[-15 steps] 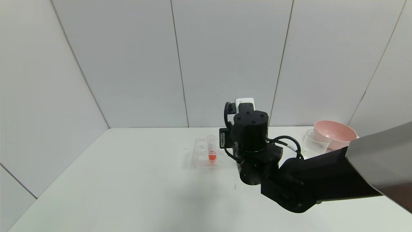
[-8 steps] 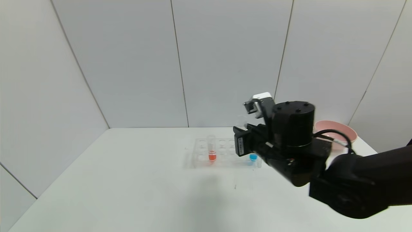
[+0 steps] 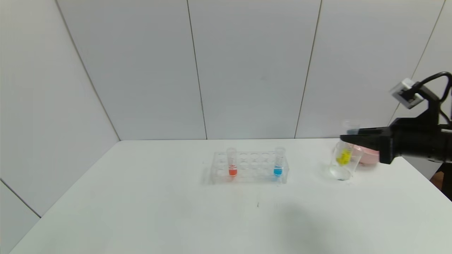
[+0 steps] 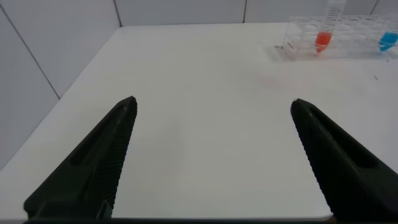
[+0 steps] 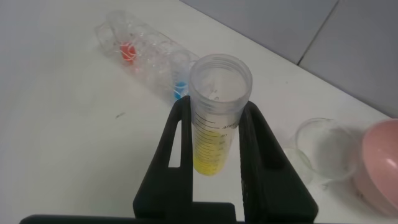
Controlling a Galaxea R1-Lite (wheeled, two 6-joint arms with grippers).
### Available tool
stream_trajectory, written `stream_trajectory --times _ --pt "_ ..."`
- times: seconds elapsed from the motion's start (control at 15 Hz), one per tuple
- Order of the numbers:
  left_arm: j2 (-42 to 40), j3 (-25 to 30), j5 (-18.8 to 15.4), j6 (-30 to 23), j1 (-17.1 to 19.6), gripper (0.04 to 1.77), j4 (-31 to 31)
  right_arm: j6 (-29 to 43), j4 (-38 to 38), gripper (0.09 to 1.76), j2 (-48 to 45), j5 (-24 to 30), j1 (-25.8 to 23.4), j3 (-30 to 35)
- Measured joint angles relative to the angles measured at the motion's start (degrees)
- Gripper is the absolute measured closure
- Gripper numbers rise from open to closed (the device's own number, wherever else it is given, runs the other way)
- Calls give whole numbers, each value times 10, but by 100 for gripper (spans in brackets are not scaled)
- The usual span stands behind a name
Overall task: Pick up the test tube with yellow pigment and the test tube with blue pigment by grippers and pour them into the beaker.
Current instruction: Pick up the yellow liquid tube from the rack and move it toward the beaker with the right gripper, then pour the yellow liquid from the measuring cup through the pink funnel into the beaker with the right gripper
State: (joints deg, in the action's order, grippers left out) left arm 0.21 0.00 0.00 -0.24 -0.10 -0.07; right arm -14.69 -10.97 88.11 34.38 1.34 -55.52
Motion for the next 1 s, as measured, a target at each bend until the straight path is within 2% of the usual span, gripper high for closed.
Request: stream_trajectory --times 0.13,0.33,0.53,0.8,0.87,1.0 --pt "0 0 0 0 0 5 0 -56 13 135 11 83 -92 -21" --pt "0 0 0 0 0 5 0 -89 47 135 64 116 -164 -106" --pt "0 0 0 0 0 5 0 -151 182 135 126 120 -202 -247" --pt "0 0 0 0 0 5 0 -281 439 135 227 119 -230 -486" --pt "0 0 0 0 0 5 0 -333 482 135 257 112 -233 -534" --pt "0 0 0 0 0 5 0 -407 519 135 300 77 -228 -576"
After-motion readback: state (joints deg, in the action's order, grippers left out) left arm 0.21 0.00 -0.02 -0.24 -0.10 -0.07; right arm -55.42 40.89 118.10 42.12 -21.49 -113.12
